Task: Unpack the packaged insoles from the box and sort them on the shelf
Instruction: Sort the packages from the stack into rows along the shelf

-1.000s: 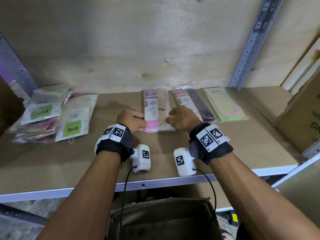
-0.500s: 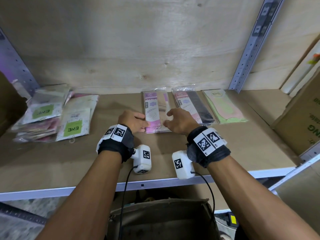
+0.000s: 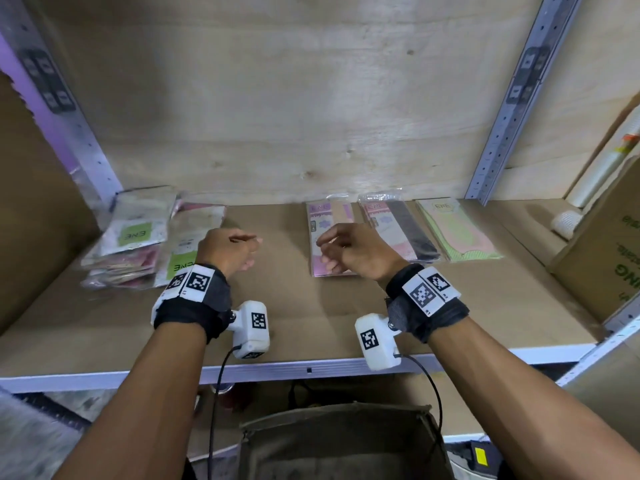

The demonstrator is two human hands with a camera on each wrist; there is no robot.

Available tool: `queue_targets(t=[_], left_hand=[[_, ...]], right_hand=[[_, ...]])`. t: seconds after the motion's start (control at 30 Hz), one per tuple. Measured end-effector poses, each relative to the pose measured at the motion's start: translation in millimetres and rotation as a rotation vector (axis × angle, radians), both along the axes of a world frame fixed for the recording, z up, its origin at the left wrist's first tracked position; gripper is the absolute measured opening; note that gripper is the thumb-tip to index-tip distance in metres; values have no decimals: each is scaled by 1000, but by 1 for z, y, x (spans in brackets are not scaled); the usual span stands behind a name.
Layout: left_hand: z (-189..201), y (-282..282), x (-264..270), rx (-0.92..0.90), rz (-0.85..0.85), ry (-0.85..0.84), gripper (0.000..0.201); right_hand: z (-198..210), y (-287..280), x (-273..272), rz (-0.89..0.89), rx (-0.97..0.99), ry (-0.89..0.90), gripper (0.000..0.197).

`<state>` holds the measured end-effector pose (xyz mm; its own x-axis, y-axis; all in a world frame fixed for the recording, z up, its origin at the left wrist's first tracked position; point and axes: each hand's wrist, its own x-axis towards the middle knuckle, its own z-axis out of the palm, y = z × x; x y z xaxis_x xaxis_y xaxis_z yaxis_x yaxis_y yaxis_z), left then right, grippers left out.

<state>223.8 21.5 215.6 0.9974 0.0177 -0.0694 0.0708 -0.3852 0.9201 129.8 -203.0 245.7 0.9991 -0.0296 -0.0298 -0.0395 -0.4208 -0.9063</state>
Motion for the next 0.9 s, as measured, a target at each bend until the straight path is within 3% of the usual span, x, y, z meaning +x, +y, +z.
queue_targets(t=[0.1,0.33,0.4,0.47,0.57,0.7,0.83,0.9], left_hand=[[8,36,-1,-6,51,-35,4],[27,111,-5,-11,152,-56,11],[29,122,-6,-43,143,-36,13],[31,129,-6,-43,110,-20,15],[36,138,-9,-62,106,-12,10],[41,144,-12,-95,103,18,11],[43,151,-16,2,80,28,19],[41,154,-16,76,34,50,32]], right_hand=[[-1,28,7,33,93,86,12],[-9,108,60,75,47,137,26],[-11,134,77,100,36,184,26],[-14,158,91,118,17,220,8],[-20,184,112,136,65,243,17],[-27,198,128,84,74,278,10],[-26,197,123,30,113,267,65],[-25,188,113,19,145,200,68]])
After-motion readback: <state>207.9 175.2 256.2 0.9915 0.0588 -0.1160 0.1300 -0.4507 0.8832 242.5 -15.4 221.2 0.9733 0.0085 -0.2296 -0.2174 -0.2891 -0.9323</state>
